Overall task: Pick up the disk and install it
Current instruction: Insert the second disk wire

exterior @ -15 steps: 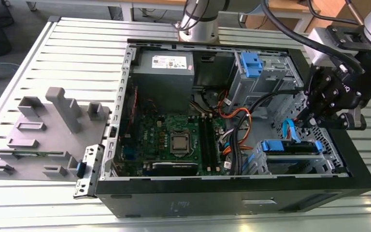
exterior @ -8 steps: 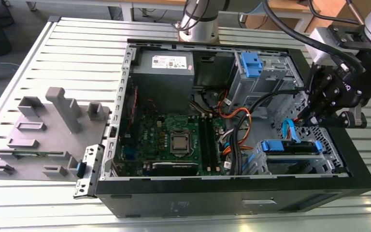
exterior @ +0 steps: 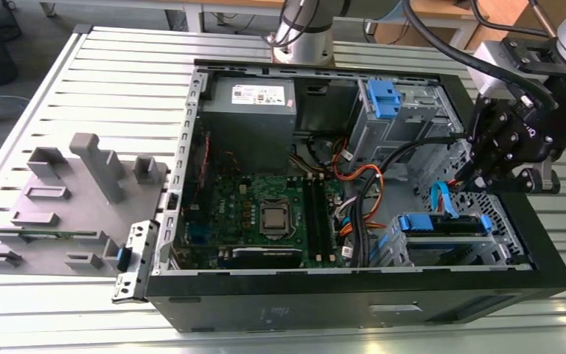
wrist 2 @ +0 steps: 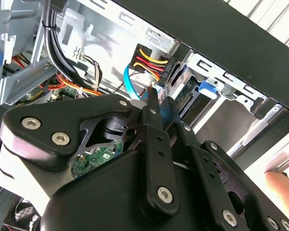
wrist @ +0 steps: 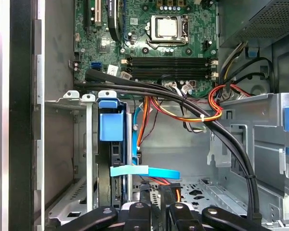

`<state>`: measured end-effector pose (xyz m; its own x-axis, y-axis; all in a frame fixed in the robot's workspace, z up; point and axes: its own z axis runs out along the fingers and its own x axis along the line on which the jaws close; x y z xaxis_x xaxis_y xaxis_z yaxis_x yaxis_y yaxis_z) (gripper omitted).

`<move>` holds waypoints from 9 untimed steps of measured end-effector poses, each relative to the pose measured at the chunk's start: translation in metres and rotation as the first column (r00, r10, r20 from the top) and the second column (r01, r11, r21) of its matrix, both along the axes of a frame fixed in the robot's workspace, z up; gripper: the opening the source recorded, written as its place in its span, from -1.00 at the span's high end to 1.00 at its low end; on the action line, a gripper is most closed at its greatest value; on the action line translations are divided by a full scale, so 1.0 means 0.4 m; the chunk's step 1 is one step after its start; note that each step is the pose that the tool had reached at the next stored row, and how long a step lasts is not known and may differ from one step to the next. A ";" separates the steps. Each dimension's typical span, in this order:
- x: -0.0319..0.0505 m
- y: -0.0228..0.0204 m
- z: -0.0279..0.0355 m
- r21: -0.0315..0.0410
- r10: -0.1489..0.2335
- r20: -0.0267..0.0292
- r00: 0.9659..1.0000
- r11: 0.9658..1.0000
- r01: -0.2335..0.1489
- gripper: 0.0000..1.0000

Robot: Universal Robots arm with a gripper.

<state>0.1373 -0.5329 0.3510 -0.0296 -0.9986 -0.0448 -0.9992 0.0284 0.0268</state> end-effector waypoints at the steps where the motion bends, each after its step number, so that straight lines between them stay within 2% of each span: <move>1: 0.000 0.000 0.000 0.000 0.000 0.000 1.000 1.000 0.000 0.53; 5: 0.000 0.000 0.000 0.000 0.000 0.000 1.000 1.000 0.000 0.51; 6: 0.000 0.000 0.000 0.000 0.000 0.000 1.000 1.000 0.000 0.40; 7: 0.000 0.000 0.000 0.000 0.000 0.000 1.000 1.000 0.000 0.40; 9: 0.000 0.000 0.000 0.000 0.000 0.000 1.000 1.000 0.000 0.15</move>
